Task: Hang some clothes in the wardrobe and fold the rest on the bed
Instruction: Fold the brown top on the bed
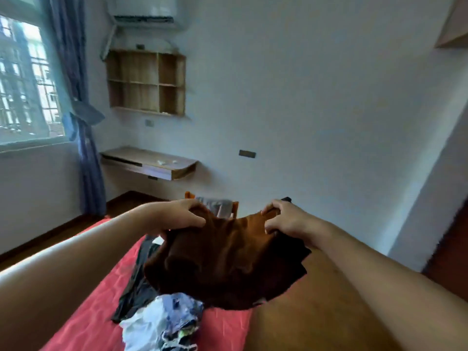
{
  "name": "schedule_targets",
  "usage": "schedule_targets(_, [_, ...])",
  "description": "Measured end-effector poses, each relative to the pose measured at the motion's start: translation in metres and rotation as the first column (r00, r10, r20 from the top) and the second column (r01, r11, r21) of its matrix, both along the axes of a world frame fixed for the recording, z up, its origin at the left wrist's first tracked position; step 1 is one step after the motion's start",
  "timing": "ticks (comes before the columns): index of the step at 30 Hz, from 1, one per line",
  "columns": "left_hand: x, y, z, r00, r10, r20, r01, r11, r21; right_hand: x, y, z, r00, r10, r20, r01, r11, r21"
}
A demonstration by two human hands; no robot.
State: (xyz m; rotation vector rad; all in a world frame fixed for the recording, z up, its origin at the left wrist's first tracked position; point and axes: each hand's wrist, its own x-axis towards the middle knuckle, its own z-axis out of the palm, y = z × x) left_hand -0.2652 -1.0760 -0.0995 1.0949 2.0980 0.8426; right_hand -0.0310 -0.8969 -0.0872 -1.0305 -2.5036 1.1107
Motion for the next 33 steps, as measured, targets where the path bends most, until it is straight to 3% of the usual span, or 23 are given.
schedule_targets(7, [0.150,0.155,0.045,0.939,-0.335,-0.083,0.335,0.942,-0.017,0.192,0.073,0.030,0.943,-0.326,-0.072,0.326,0.945,-0.007])
schedule_targets(16, [0.360,0.277,0.075,0.704,-0.709,-0.044,0.708,0.705,-0.037,0.417,0.081,0.050,0.715,-0.678,-0.171,0.684,0.729,-0.032])
schedule_targets(24, [0.534,0.313,0.080,0.285,-0.955,-0.084,0.958,0.287,-0.023,0.555,-0.006,0.048,0.373,-0.903,-0.213,0.922,0.387,-0.027])
schedule_targets(29, [0.633,0.283,0.072,-0.006,-0.994,-0.106,0.999,-0.002,-0.034,0.611,-0.098,0.038,0.139,-0.971,-0.197,0.987,0.152,-0.054])
schedule_targets(33, [0.706,0.231,0.062,-0.164,-0.984,-0.066,0.986,-0.161,-0.042,0.643,-0.183,0.031,-0.055,-0.982,-0.181,0.995,-0.040,-0.088])
